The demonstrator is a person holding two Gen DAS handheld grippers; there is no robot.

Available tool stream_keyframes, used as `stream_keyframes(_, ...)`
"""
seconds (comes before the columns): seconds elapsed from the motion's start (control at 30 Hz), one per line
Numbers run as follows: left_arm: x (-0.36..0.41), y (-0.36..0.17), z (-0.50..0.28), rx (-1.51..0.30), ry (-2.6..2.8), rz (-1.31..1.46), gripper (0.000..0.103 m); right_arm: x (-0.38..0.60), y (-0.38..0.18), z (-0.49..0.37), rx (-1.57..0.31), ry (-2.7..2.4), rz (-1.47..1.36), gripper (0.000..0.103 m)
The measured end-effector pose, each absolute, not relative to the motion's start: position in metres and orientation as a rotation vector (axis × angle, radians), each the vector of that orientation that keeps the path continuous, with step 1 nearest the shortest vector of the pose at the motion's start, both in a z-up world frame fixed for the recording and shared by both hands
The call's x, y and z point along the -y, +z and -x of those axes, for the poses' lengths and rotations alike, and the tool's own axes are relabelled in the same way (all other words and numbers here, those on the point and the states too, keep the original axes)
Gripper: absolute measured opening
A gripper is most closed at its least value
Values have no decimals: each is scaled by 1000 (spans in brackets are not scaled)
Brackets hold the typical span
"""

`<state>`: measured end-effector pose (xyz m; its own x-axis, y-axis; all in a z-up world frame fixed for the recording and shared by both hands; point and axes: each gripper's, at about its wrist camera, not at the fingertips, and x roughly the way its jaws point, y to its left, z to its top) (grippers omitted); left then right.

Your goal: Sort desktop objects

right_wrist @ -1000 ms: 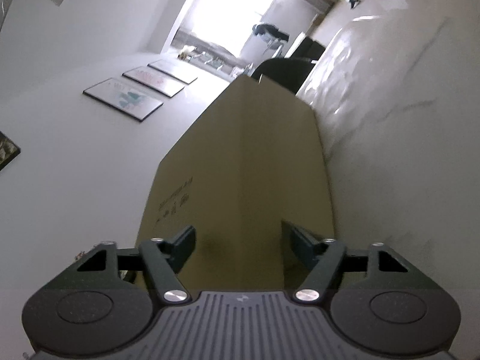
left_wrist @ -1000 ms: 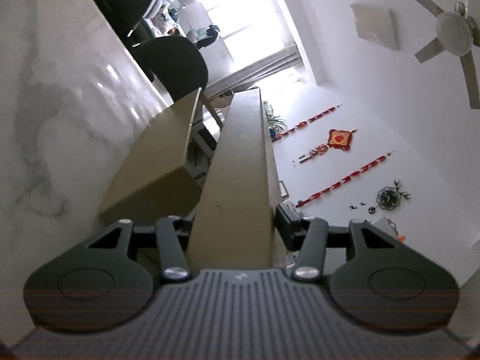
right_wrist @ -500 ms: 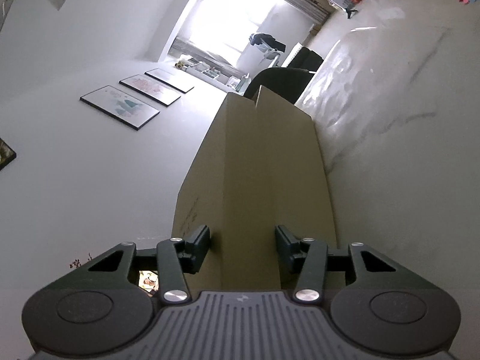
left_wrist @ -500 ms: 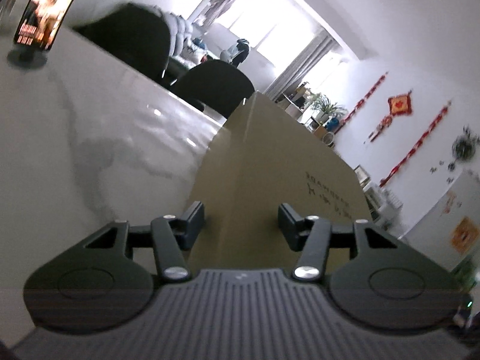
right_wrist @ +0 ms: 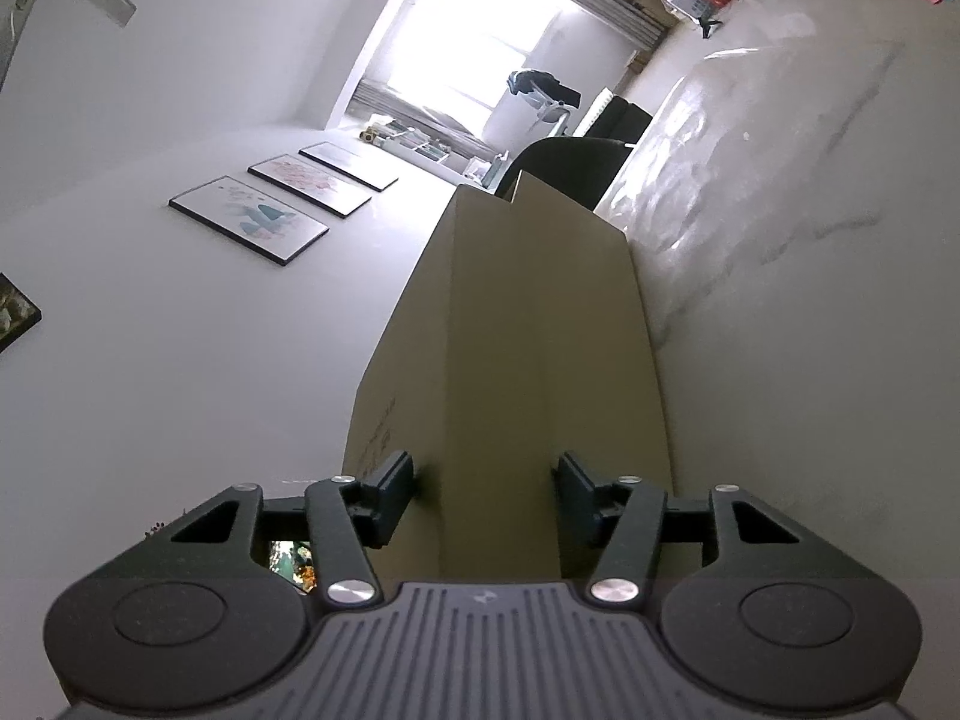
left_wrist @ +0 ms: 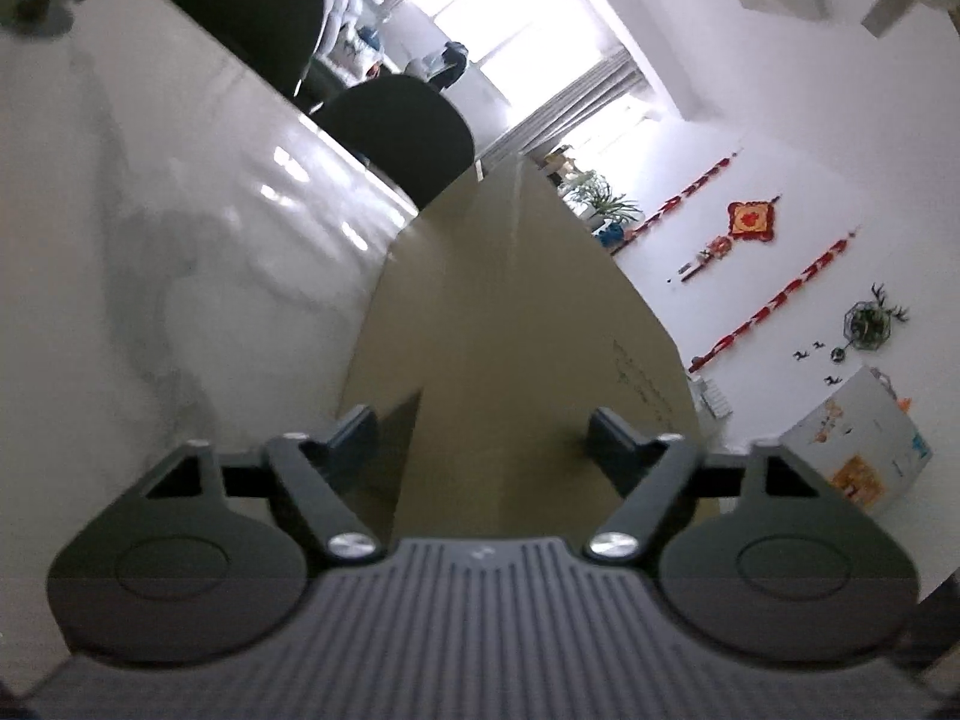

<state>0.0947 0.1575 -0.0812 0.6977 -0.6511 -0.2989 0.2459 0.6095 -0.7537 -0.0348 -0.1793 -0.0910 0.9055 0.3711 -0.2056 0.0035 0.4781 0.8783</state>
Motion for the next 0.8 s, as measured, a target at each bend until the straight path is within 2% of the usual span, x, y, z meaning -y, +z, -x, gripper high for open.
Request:
stream_keyframes(0.1,-156,-81,-90,-587,-557,747,78,178,-92,36,-381,229,-1040,60)
stream_keyframes(0.17,-154,-78,-87,-569,-573,734,62,175,-88,37,-367,219,-999,58)
stream_keyframes(0.3,-151,-73,-84,-552,-571,708,62,165,-79,40,-352,195,-902,58)
stream_keyframes(0.8,-137,-47,-102,-472,-559,693,62,175,-54,25,-295,218,-908,58)
